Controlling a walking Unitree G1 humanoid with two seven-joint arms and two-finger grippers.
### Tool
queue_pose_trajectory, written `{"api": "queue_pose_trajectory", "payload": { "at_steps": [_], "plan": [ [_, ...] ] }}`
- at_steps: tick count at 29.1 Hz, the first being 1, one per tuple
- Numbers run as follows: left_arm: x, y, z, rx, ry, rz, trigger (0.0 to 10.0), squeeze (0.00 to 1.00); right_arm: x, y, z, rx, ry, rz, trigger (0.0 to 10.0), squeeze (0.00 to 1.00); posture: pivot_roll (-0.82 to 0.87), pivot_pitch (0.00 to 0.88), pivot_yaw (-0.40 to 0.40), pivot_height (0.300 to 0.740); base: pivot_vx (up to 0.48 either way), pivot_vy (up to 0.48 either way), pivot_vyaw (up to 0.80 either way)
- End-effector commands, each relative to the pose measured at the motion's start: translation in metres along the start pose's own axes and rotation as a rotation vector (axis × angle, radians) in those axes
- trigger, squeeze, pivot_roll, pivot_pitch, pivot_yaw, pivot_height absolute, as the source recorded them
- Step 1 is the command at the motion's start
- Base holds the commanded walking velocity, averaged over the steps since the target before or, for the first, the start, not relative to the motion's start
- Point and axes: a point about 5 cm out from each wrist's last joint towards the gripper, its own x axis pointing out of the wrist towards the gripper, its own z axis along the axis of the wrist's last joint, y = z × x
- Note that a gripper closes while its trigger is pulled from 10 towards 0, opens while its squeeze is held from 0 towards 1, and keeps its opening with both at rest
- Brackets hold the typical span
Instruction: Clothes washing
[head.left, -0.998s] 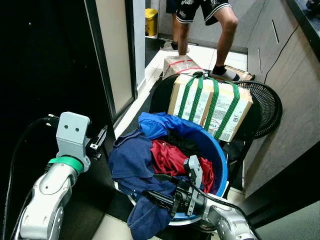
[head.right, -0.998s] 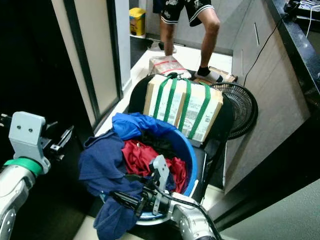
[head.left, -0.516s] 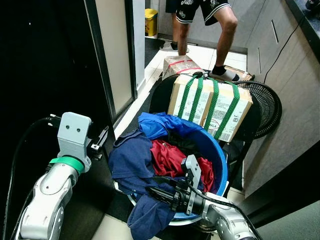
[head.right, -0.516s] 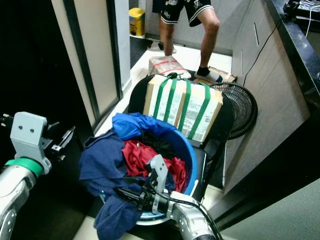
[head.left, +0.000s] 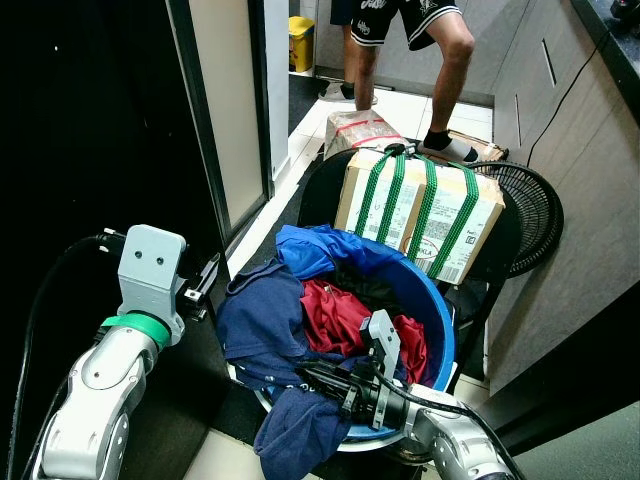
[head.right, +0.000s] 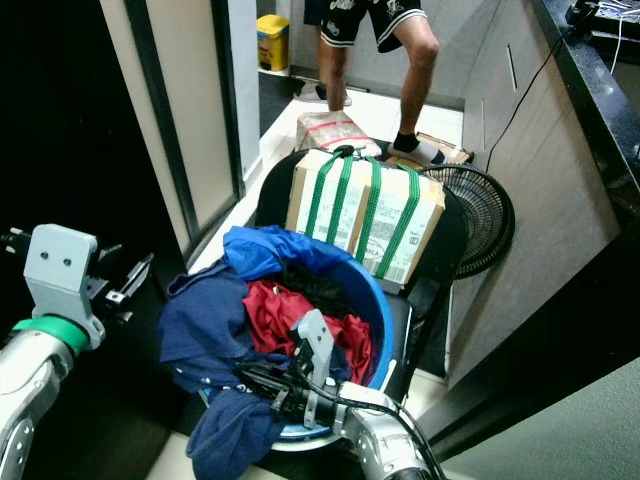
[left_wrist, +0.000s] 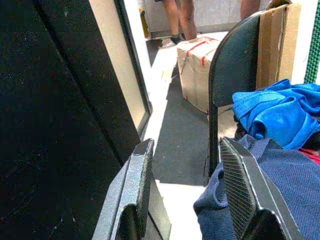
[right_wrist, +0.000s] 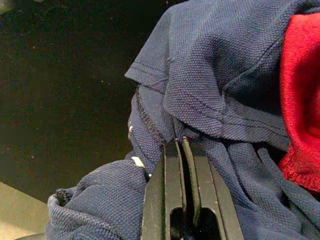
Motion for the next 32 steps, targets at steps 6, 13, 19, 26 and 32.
{"api": "queue_pose_trajectory", "payload": {
  "at_steps": [6, 13, 19, 26, 32],
  "plan": [
    [0.001, 0.000, 0.000, 0.022, 0.003, -0.008, 10.0, 0.00, -0.011, -0.003, -0.027, 0.093, 0.069, -0.068, 0.0, 0.00, 0.17, 0.070, 0.070, 0.740, 0.000, 0.000, 0.00],
    [0.001, 0.001, 0.000, 0.022, -0.002, -0.004, 10.0, 0.00, -0.007, -0.006, 0.000, 0.076, -0.104, -0.080, 0.0, 1.00, 0.17, 0.070, 0.068, 0.740, 0.000, 0.000, 0.00],
    [0.001, 0.000, 0.001, 0.021, -0.003, -0.006, 10.0, 0.00, -0.005, -0.013, 0.016, 0.049, -0.198, -0.125, 10.0, 1.00, 0.17, 0.069, 0.067, 0.740, 0.000, 0.000, 0.00],
    [0.002, 0.000, 0.001, 0.025, -0.004, -0.005, 10.0, 0.00, 0.006, -0.021, 0.028, 0.019, -0.216, -0.143, 10.0, 1.00, 0.18, 0.072, 0.068, 0.740, 0.000, 0.000, 0.00],
    [0.001, 0.002, 0.001, 0.031, -0.003, -0.001, 10.0, 0.00, 0.017, -0.023, 0.040, -0.004, -0.232, -0.138, 10.0, 1.00, 0.18, 0.072, 0.065, 0.740, 0.000, 0.000, 0.00]
  ]
}}
